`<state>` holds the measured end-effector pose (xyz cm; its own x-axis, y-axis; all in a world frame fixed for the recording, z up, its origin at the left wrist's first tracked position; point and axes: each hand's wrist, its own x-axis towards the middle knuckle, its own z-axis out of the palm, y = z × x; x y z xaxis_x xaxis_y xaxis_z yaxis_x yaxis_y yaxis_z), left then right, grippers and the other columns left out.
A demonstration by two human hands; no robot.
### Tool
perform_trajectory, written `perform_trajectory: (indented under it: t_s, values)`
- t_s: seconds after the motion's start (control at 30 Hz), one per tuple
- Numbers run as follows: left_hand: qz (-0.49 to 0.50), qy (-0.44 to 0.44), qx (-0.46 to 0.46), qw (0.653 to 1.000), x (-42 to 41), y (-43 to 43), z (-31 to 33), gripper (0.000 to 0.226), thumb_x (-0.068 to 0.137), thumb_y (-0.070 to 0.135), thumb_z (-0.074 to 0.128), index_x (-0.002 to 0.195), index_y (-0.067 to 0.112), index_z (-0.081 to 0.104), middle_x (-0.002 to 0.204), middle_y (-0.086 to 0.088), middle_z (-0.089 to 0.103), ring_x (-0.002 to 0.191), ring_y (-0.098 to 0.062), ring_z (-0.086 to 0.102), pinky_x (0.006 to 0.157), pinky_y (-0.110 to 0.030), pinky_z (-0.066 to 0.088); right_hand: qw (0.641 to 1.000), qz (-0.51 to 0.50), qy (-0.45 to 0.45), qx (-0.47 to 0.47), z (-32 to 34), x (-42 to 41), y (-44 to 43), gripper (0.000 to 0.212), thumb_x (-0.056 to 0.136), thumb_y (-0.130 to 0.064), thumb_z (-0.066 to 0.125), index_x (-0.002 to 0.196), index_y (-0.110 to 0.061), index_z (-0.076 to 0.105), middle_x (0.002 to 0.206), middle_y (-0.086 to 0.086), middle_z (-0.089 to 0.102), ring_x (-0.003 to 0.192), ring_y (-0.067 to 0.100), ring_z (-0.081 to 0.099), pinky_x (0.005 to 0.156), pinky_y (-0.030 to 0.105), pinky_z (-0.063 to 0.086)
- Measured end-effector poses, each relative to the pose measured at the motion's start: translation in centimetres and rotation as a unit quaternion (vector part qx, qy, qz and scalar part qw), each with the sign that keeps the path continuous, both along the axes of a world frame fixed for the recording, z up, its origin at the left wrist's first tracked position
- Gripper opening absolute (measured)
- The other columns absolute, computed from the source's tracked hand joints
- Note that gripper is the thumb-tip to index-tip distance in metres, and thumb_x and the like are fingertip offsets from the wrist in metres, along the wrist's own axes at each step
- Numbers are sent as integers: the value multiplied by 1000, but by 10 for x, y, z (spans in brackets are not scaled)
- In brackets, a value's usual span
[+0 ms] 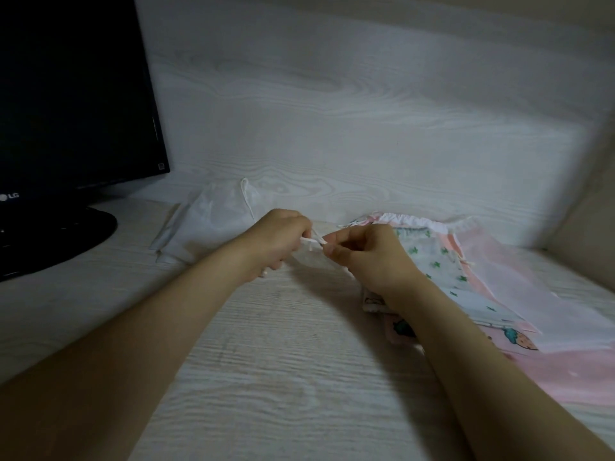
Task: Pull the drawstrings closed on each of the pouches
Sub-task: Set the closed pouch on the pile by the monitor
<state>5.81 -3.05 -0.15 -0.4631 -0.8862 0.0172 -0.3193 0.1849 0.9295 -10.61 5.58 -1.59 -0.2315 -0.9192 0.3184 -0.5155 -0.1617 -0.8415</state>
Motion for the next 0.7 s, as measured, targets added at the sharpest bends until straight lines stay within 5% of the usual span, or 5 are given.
perform_trajectory:
  t_s: [0.1, 0.23, 0.37, 0.5, 0.7]
  values:
    - [63, -45, -116, 990, 4, -1, -1, 22, 90, 26, 56, 71, 15, 52, 58, 1, 37, 54, -18, 35, 53, -28, 30, 997, -26, 69, -2, -2, -3, -2, 8, 92, -18, 77, 87, -22, 82, 72, 2, 75, 64, 6, 61, 65, 24, 49]
    - [91, -53, -161, 981, 7, -7, -6, 35, 82, 35, 58, 65, 5, 50, 61, -4, 42, 60, -20, 43, 62, -34, 37, 988, -84, 127, -1, 1, -3, -1, 19, 91, -22, 73, 72, -25, 73, 54, -18, 63, 54, -5, 56, 53, 9, 38]
    - [87, -75, -204, 972, 9, -17, -11, 44, 87, 43, 61, 87, 0, 73, 76, -17, 67, 70, -24, 62, 68, -36, 51, 986, -115, 121, 7, 5, -2, 3, 16, 89, -20, 68, 73, -19, 68, 64, -12, 63, 62, 0, 57, 51, 10, 38]
    - [60, -68, -238, 967, 8, -19, -12, 21, 100, 34, 67, 96, 20, 83, 97, 4, 76, 97, -12, 68, 84, -31, 56, 984, -132, 120, 18, 5, 0, 4, 27, 88, -18, 65, 81, 7, 64, 65, 2, 57, 60, 15, 51, 57, 26, 39]
    - [61, -27, -251, 966, 7, -21, -14, 7, 100, 28, 71, 98, 27, 78, 47, 11, 55, 43, -3, 51, 56, -23, 46, 979, -151, 135, 24, 4, 0, 4, 31, 85, -17, 64, 84, 14, 63, 68, 11, 53, 64, 20, 49, 58, 30, 38]
